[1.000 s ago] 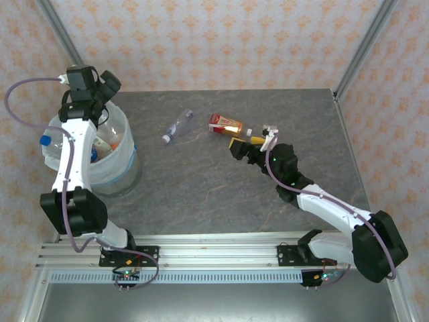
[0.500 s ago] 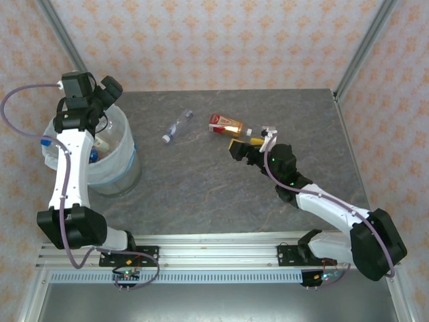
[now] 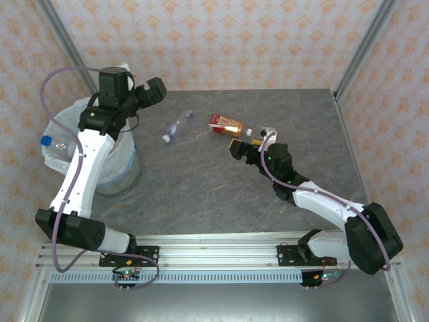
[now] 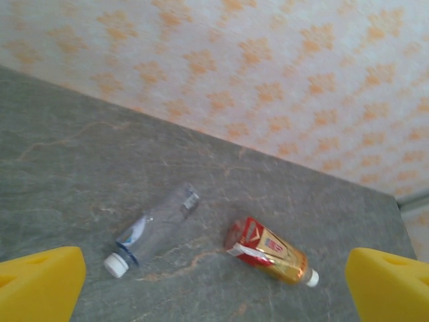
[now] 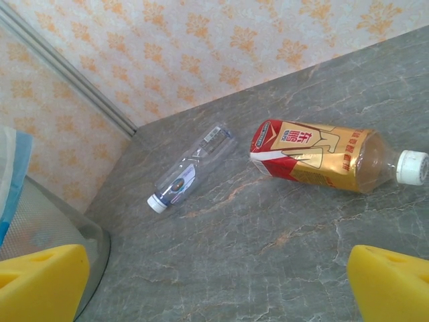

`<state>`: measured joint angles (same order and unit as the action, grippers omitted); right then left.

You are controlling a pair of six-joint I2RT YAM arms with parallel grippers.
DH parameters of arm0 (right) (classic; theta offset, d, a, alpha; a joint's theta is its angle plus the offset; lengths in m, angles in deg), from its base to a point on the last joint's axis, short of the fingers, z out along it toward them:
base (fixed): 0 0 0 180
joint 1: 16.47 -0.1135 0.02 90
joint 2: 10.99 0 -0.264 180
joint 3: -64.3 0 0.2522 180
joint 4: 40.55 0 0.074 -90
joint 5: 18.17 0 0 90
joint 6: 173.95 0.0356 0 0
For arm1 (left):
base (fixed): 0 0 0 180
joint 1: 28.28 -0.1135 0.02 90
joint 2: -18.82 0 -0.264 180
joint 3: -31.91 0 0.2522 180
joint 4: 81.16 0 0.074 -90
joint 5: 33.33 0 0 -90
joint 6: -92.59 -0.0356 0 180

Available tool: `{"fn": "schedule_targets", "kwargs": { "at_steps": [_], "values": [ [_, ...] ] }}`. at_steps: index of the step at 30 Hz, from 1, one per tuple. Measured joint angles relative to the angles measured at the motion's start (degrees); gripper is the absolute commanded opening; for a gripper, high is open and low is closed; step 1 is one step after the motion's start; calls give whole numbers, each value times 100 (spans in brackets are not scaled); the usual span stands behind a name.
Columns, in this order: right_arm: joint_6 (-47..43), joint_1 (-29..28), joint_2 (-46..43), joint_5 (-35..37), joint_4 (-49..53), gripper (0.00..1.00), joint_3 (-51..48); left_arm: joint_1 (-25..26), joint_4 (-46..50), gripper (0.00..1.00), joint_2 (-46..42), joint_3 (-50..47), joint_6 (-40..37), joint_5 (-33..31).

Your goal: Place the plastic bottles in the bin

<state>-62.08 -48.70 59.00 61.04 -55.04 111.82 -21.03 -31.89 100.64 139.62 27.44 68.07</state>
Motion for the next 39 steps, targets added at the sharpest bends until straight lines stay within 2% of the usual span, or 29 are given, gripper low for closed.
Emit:
{"fn": "schedule_targets", "kwargs": {
  "at_steps": [5, 10, 24, 39],
  "values": [
    [96, 0, -74, 52, 299, 99, 2, 450, 33, 100, 426, 214, -297, -2],
    [192, 0, -295, 234, 511, 99, 0, 695, 223, 100, 1080, 575, -673, 15],
    [323, 0, -448, 415, 817, 99, -4, 732, 743, 100, 2647, 1373, -1001, -175],
    [428, 0, -822, 391, 1001, 99, -275, 741, 1508, 100, 4579, 2697, -1196, -1211]
  ]
}}
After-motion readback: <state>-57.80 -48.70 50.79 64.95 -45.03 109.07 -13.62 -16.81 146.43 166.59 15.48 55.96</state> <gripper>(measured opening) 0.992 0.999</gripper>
